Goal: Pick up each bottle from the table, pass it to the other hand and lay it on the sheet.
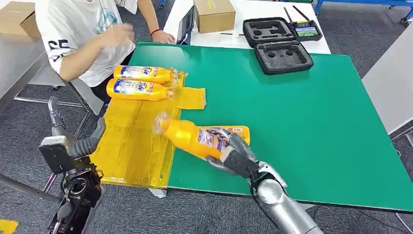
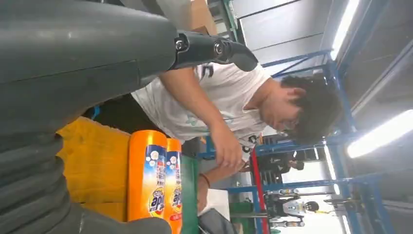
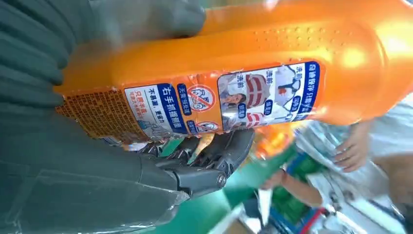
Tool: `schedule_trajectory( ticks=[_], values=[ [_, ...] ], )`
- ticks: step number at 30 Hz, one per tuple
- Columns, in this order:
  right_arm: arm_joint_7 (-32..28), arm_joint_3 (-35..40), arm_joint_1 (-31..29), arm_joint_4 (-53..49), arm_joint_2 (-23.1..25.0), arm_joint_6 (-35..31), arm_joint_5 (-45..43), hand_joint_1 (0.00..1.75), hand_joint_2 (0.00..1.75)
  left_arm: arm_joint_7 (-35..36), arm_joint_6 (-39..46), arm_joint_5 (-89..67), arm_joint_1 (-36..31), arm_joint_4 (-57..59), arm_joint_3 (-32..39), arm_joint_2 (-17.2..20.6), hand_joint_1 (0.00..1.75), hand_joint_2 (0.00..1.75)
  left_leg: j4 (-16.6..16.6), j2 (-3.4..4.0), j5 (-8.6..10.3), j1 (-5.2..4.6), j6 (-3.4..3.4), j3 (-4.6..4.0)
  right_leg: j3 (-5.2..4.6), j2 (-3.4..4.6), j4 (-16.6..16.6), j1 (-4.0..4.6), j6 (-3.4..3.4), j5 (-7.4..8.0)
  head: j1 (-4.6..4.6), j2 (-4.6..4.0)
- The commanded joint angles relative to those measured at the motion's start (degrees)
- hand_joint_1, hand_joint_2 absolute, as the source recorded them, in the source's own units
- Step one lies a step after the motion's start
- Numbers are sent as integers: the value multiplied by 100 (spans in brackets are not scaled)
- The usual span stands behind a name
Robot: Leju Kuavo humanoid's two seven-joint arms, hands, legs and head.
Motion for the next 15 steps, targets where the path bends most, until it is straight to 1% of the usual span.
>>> schedule_trajectory(
  ticks=[1, 2, 3, 4, 5, 6, 7, 8, 9, 10, 11, 12, 13, 14, 15],
  values=[
    [-50, -259, -331, 545, 272, -324, -158, 175, 175, 13, 133, 107, 168, -398, 62, -33, 0, 175, 8, 6, -21, 0, 10, 31, 34, -1, 2, 4, -11, -17, 0, 0],
    [-73, -288, -347, 642, 304, -364, -177, 175, 175, 22, 70, 256, 240, -461, 126, -44, 0, 175, 1, 3, -9, -2, 6, 14, 18, -3, -3, 0, -7, -7, 0, 0],
    [-106, -298, -357, 689, 322, -389, -174, 175, 175, 44, -27, 336, 275, -483, 131, -37, 0, 175, 4, 11, -19, -2, 9, 31, 33, 3, -1, 1, -11, -14, 0, 0],
    [-113, -298, -360, 701, 327, -393, -173, 175, 175, 44, -34, 342, 290, -487, 137, -36, 0, 175, 0, 7, -10, -2, 6, 14, 17, 1, -4, 0, -8, -5, 2, 0],
    [-170, -321, -352, 706, 348, -424, -198, 175, 175, 84, -163, 434, 311, -498, 107, -31, 0, 175, -3, 10, -9, -4, 5, 14, 16, 5, -4, -2, -7, -4, 0, 0],
    [-254, -354, -345, 785, 373, -452, -235, 175, 175, 179, -409, 566, 321, -467, 43, -23, 0, 175, -2, 13, -15, -3, 6, 25, 26, 7, -3, 0, -11, -9, 0, 0],
    [-314, -368, -343, 834, 386, -475, -249, 175, 175, 236, -548, 618, 320, -441, -6, -23, 0, 175, -2, 6, -8, -2, 4, 10, 13, 2, -4, 0, -7, -4, 0, 0],
    [-443, -388, -315, 889, 402, -484, -295, 175, 175, 407, -901, 858, 316, -397, -117, -26, 0, 175, -1, 8, -13, -2, 5, 19, 21, 2, -3, 1, -10, -8, 0, 0],
    [-544, -404, -276, 928, 424, -495, -335, 175, 175, 479, -1052, 934, 302, -342, -208, -57, 0, 175, 0, 5, -18, -1, 7, 31, 35, -2, -3, 3, -14, -14, 0, 0],
    [-566, -402, -265, 943, 428, -504, -335, 175, 175, 479, -1050, 934, 291, -318, -225, -81, 0, 175, -3, 1, -9, -1, 5, 15, 19, -5, -4, 1, -9, -7, -2, 0],
    [-714, -409, -262, 1003, 466, -548, -337, 175, 175, 625, -1396, 1127, 264, -251, -345, -52, 0, 175, -5, -6, -13, -3, 7, 27, 33, -13, -6, 1, -11, -13, 0, 0],
    [-917, -399, -244, 1025, 513, -549, -361, 175, 175, 826, -1751, 1299, 226, -157, -479, -42, 0, 175, -4, -3, -10, -1, 7, 19, 24, -10, -7, 2, -7, -8, 0, 0],
    [-977, -389, -243, 1037, 523, -549, -359, 175, 175, 879, -1844, 1345, 212, -125, -509, -52, 0, 175, -4, -3, -14, 0, 9, 30, 35, -11, -9, 4, -10, -12, -2, 0],
    [-1167, -374, -233, 1051, 580, -602, -369, 175, 175, 1014, -2106, 1523, 184, -24, -619, -88, 0, 175, -6, -5, -8, -1, 7, 20, 24, -11, -9, 1, -7, -8, -2, 0],
    [-1221, -339, -243, 1090, 624, -587, -382, 175, 175, 1023, -2129, 1523, 179, 27, -667, -123, 0, 175, -3, -6, -15, 0, 9, 30, 37, -14, -9, 3, -9, -14, 0, 0]
  ],
)
